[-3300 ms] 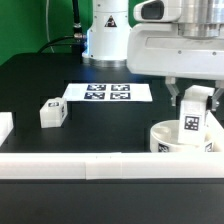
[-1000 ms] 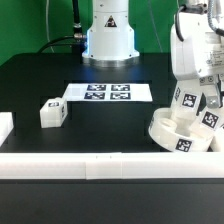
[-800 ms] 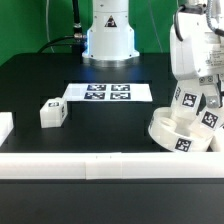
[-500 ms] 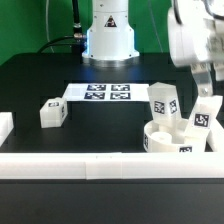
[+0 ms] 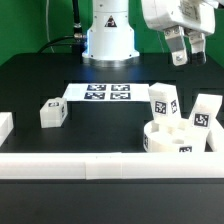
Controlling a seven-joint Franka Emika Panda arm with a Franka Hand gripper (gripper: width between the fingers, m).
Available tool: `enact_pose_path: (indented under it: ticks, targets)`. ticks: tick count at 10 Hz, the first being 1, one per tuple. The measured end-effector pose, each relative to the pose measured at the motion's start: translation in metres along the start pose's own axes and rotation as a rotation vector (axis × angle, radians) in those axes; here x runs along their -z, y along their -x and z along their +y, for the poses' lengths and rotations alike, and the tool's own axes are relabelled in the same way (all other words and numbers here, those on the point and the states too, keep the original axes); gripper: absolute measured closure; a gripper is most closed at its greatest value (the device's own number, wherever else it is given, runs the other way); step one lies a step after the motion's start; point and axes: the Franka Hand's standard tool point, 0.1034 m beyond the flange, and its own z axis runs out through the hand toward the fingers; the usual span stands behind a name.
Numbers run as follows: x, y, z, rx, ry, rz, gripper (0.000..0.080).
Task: Assemble stool
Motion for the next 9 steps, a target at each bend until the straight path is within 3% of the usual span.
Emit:
enact_pose_path:
  ticks: [3,6,7,9]
  targets:
    - [0.000,-0.005,-0.002,0.081,-0.002,0.005,0.0151]
    - [0.013,-0.070,-0.026,0.346,-0.031,0.063,0.0151]
    - [0.016,-0.083,-0.036,0.347,-0.037,0.074,0.0151]
    - [0.014,-0.077,-0.031,0.344,-0.032,0.070,0.0151]
